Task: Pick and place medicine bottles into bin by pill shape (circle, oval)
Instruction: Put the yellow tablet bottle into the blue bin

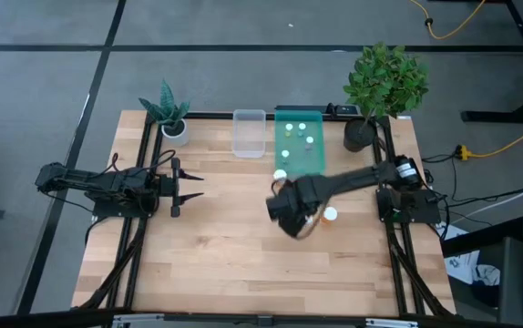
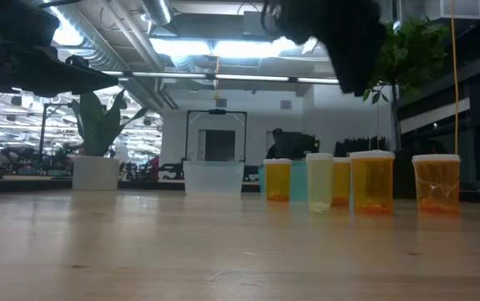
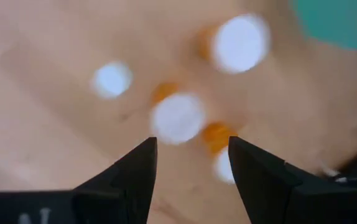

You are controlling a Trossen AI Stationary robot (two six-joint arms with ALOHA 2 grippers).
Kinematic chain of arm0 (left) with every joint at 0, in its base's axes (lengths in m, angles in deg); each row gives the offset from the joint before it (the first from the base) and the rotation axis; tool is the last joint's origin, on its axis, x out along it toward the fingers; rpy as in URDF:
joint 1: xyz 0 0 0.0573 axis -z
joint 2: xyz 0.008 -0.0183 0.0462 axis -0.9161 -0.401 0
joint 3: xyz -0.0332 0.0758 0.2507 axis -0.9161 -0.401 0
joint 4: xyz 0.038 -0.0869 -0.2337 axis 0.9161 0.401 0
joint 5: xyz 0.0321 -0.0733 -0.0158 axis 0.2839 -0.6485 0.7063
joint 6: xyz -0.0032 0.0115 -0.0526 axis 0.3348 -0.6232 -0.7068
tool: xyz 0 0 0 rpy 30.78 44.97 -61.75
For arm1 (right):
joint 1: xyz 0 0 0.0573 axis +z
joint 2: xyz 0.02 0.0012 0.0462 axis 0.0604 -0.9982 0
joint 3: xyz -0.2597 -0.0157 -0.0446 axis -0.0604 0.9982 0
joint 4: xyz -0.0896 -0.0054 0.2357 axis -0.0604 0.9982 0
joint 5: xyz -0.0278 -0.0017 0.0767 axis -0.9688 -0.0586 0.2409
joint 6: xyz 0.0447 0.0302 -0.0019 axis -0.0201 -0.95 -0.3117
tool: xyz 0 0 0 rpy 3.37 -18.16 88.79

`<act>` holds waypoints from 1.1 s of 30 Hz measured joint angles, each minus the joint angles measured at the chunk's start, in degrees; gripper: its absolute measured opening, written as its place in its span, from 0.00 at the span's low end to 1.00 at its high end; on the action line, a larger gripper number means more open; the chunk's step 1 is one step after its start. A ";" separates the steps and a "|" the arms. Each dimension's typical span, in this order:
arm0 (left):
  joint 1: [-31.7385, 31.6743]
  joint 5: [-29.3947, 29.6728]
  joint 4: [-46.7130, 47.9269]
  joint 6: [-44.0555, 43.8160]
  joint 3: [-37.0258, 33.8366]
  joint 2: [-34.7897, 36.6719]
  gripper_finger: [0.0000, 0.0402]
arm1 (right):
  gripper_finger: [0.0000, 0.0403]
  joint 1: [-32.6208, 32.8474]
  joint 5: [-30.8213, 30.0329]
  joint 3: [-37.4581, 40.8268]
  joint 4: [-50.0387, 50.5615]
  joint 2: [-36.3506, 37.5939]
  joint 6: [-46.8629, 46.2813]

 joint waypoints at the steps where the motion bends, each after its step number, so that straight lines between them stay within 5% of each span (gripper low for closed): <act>1: 0.00 0.00 0.00 0.02 0.00 -0.01 0.49 | 0.50 1.39 0.10 -0.37 -0.14 0.00 -0.86; 12: 0.00 0.02 -0.02 0.02 0.00 0.00 0.49 | 0.50 10.16 0.01 -1.05 -10.78 0.02 0.19; 20: -0.01 0.02 -0.02 0.02 0.00 -0.02 0.49 | 0.50 9.75 -0.28 -1.06 -19.30 0.02 -1.12; 33: 0.00 0.00 0.00 0.02 0.00 -0.01 0.49 | 0.50 5.52 -5.64 2.49 -17.93 0.05 -6.85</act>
